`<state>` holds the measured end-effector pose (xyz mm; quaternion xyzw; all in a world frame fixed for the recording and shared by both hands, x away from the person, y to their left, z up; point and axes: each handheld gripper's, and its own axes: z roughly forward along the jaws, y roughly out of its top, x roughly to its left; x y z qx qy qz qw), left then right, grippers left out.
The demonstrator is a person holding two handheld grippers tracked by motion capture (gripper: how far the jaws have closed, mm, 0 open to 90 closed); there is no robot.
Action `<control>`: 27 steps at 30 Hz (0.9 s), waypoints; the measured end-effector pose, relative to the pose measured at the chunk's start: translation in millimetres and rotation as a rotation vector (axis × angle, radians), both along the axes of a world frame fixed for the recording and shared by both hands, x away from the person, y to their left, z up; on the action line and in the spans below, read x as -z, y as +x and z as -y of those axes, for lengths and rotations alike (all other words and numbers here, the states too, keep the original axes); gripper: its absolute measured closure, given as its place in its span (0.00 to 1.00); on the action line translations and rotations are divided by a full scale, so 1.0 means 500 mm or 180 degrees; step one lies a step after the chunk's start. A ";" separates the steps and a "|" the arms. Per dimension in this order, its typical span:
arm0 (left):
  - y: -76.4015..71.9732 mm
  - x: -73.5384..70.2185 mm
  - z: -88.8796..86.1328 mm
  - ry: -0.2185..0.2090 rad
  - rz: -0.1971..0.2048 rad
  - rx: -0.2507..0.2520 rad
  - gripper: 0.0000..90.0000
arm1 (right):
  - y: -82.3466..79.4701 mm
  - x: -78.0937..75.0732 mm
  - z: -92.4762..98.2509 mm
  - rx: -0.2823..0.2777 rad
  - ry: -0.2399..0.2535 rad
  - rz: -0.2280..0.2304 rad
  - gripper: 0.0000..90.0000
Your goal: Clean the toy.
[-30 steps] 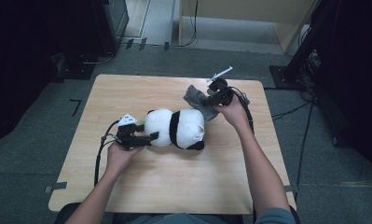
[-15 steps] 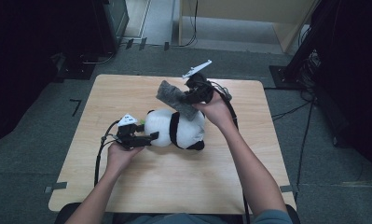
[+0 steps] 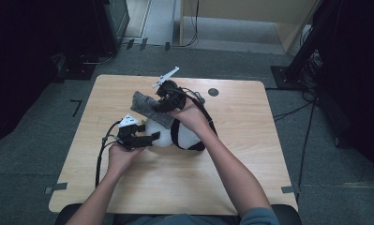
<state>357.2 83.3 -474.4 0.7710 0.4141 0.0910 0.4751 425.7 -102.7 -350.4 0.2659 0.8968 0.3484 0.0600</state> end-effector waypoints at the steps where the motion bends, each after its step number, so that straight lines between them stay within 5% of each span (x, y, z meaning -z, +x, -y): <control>1: 0.000 0.000 0.000 0.0000 0.0001 -0.0004 0.31 | 0.000 0.004 -0.006 -0.0016 -0.0018 -0.0013 0.85; 10: 0.000 0.000 0.001 -0.0016 -0.0010 -0.0007 0.31 | 0.001 0.042 -0.015 -0.0031 -0.0181 -0.0129 0.85; 27: 0.001 0.000 -0.001 -0.0009 -0.0014 0.0008 0.31 | -0.006 0.027 0.108 0.0283 -0.0135 -0.0088 0.85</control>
